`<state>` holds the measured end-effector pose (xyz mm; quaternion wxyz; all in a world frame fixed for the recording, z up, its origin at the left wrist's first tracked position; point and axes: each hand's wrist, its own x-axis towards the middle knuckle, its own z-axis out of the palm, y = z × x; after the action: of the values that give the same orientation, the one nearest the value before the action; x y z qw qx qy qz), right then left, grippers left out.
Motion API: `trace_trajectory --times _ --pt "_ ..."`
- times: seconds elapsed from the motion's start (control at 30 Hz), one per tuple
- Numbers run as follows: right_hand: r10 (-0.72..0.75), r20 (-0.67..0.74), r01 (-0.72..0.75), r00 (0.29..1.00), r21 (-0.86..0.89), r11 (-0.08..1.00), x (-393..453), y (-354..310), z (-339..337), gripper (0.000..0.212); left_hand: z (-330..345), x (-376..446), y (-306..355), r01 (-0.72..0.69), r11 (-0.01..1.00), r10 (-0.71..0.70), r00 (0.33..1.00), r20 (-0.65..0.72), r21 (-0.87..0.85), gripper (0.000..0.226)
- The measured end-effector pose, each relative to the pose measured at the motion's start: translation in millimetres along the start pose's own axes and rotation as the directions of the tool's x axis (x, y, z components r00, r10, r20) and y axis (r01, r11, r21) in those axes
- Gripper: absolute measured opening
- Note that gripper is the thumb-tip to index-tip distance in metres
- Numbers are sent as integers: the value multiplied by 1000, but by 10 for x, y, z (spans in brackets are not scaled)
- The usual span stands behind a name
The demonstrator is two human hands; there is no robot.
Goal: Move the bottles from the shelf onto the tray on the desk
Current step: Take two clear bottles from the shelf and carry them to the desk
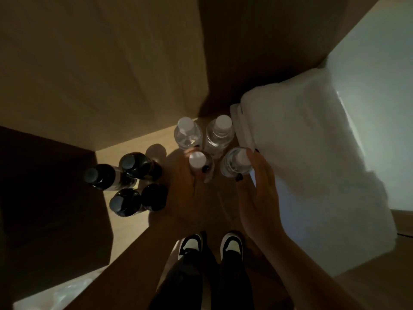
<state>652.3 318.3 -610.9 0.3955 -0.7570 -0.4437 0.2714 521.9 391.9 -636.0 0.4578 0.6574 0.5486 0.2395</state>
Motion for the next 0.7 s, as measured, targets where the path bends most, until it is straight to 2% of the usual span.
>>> trace_trajectory --times 0.07,0.13,0.2,0.23,0.3,0.43,0.5,0.6,0.7 --pt "-1 -7 0 1000 -37 999 -3 84 28 55 -60 21 23 -16 999 15 999 -35 -38 28" --pt "-51 -8 50 999 -102 994 12 80 6 55 -114 19 -3 28 998 -33 996 -81 -53 19" --pt "-288 -66 257 955 -296 920 28 83 -35 50 -174 -16 -11 75 987 -90 991 -103 -141 21" --pt "-436 -42 391 899 -374 841 40 93 -52 47 -215 -25 21 94 975 -119 986 -114 -203 18" --pt "-569 48 536 821 -408 739 37 65 -58 46 -291 -10 72 127 934 -180 975 -133 -334 11" --pt "-503 205 543 839 -323 775 -51 -27 69 53 -503 101 284 161 888 -287 925 -247 -431 17" --pt "-442 243 499 863 -276 822 -60 -39 143 64 -604 143 351 192 856 -356 892 -278 -480 18" --pt "-370 252 432 894 -272 860 -13 -82 174 87 -744 165 425 233 810 -418 873 -252 -538 22" --pt "-383 211 433 899 -312 846 45 -97 202 93 -869 213 484 330 729 -521 836 -174 -600 36"
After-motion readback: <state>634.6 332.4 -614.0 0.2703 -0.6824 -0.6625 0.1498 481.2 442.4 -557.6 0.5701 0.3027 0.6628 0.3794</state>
